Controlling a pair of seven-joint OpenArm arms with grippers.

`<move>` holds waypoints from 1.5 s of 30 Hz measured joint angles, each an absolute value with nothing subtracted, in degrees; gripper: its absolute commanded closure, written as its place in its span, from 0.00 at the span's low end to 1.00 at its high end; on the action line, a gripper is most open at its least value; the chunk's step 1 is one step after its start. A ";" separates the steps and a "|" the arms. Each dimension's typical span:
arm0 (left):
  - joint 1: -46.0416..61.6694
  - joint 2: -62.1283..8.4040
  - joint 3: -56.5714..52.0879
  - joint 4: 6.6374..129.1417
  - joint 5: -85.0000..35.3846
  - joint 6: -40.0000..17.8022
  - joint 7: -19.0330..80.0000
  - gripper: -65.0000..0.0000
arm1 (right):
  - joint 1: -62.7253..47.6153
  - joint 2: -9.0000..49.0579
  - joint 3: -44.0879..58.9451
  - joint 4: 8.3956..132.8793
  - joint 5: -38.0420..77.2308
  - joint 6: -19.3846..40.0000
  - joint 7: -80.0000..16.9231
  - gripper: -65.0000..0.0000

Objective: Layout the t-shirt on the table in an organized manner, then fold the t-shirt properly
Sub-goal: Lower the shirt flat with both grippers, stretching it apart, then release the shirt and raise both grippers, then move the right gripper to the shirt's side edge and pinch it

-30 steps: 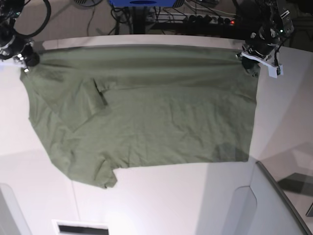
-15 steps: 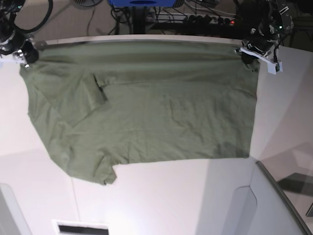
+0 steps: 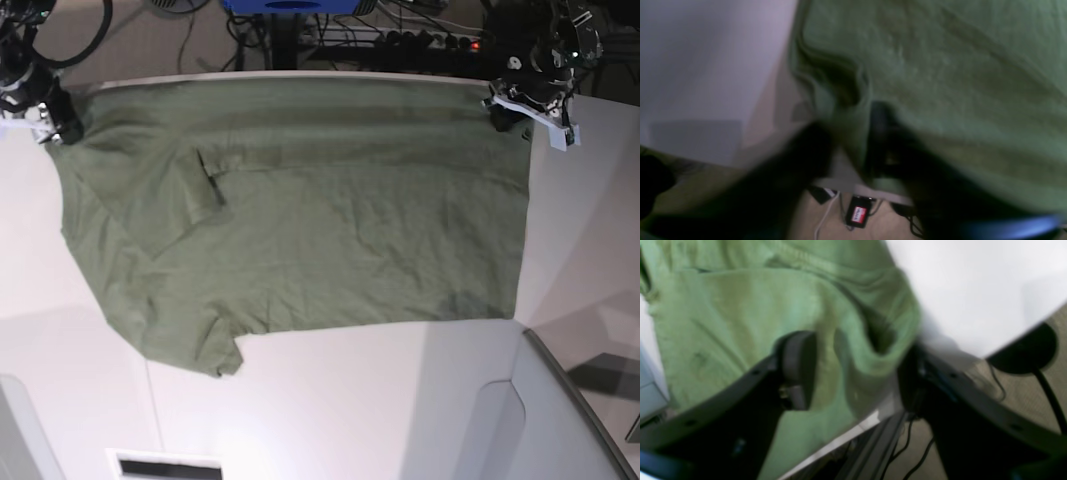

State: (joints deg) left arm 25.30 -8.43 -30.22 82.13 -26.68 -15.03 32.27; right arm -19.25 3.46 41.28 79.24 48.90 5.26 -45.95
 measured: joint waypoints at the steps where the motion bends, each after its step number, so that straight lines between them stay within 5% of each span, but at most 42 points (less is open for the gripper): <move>1: 25.41 -8.45 -30.30 82.39 -26.61 -15.03 32.29 0.31 | -19.25 3.46 41.28 79.24 48.93 5.19 -46.09 0.42; 4: 25.74 -8.43 -30.68 83.13 -26.37 -14.85 32.45 0.08 | -19.25 3.49 41.30 79.29 48.93 5.17 -46.06 0.42; 7: 25.30 -7.53 -35.46 83.11 -26.81 -15.18 32.82 0.00 | -19.22 3.49 41.30 79.50 49.28 2.61 -46.04 0.41; 11: 24.77 -8.47 -42.33 83.02 -26.11 -14.46 32.51 0.00 | -19.22 3.57 43.20 80.38 48.40 1.80 -46.35 0.40; 17: 19.38 -12.29 -44.49 82.28 -22.31 -14.98 32.56 0.00 | -18.87 5.37 50.54 84.20 43.18 1.28 -46.50 0.24; 22: 14.87 -12.64 -44.47 82.02 -17.93 -14.98 33.34 0.00 | -13.37 9.04 51.24 83.59 36.67 1.89 -46.78 0.24; 30: 5.17 -18.13 -22.72 78.35 -11.07 -15.31 32.51 0.01 | 11.33 19.97 30.81 57.04 25.93 15.92 -42.09 0.24; 33: 5.37 -18.26 -20.18 78.15 -10.74 -15.90 32.88 0.15 | 18.35 20.05 28.64 44.01 21.45 15.20 -35.42 0.23; 40: 5.74 -18.68 -20.67 77.71 -10.68 -15.22 32.80 0.73 | 22.96 20.25 28.75 32.51 15.73 17.63 -30.09 0.23; 45: 5.76 -18.41 -24.51 77.60 -10.61 -15.20 32.82 0.86 | 23.31 17.76 28.75 32.56 13.21 21.15 -29.10 0.24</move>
State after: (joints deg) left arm 5.76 -18.41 -24.51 77.60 -10.61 -15.20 32.82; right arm 23.31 17.76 28.75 32.56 13.21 21.15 -29.10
